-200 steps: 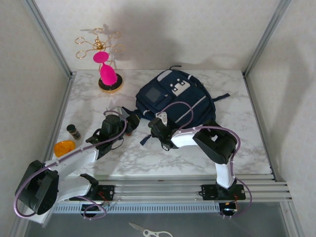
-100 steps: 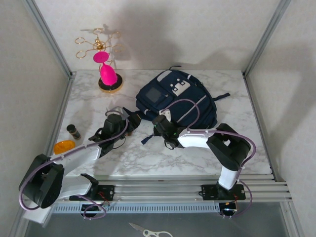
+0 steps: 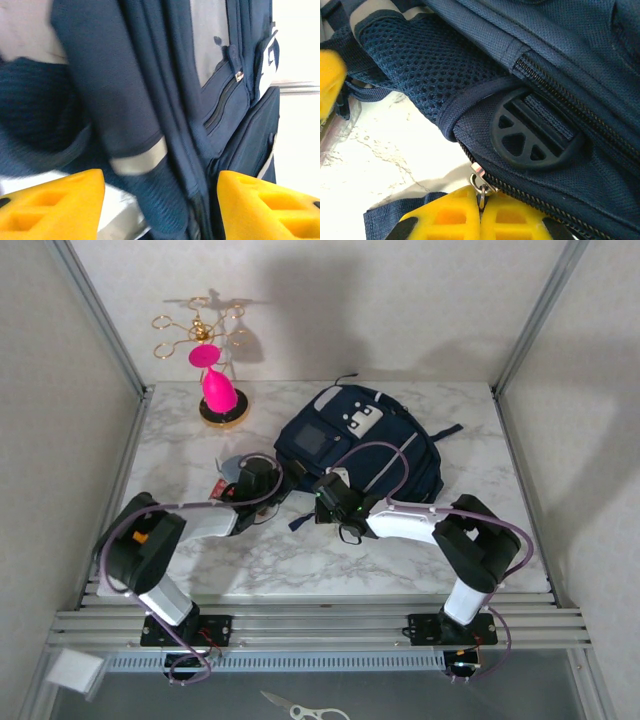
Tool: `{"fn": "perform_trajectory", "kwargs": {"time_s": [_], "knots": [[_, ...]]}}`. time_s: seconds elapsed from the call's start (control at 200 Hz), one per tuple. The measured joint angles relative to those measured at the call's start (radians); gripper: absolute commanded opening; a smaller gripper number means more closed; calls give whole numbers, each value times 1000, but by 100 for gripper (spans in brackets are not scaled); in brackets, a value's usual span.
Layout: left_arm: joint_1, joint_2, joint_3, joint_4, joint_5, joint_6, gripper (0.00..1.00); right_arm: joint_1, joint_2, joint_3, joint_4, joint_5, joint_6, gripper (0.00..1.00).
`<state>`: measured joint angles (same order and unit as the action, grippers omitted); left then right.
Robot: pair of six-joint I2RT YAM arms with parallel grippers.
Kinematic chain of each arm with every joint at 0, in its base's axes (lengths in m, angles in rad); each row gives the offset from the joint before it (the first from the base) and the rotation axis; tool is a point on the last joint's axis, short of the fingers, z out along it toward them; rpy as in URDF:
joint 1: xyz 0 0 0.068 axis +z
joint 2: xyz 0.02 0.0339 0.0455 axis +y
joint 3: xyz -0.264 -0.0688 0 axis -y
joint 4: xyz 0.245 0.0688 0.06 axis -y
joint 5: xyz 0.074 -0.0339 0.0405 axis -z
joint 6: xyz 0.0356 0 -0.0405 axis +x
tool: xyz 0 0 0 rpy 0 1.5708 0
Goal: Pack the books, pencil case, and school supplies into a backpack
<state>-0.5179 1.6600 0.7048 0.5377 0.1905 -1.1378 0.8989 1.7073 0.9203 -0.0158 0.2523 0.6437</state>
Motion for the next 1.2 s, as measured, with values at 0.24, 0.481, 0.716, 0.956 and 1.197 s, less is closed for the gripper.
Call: {"fn": "perform_trajectory", "kwargs": {"time_s": [0.24,0.481,0.716,0.956,1.197], "knots": [[-40,151,74,79,-16,-81,37,-6,-3,2,-44,-11,35,0],[-44,204,113,83,-47,-98,0,-27,-46,1,-103,-6,84,0],[-21,206,150,35,-51,-64,0,-55,-165,-57,-177,-21,119,0],[55,223,208,-17,-41,2,3,-58,-279,-91,-275,-47,119,0],[48,155,161,-6,19,0,57,-64,-296,-89,-293,-116,102,0]]}}
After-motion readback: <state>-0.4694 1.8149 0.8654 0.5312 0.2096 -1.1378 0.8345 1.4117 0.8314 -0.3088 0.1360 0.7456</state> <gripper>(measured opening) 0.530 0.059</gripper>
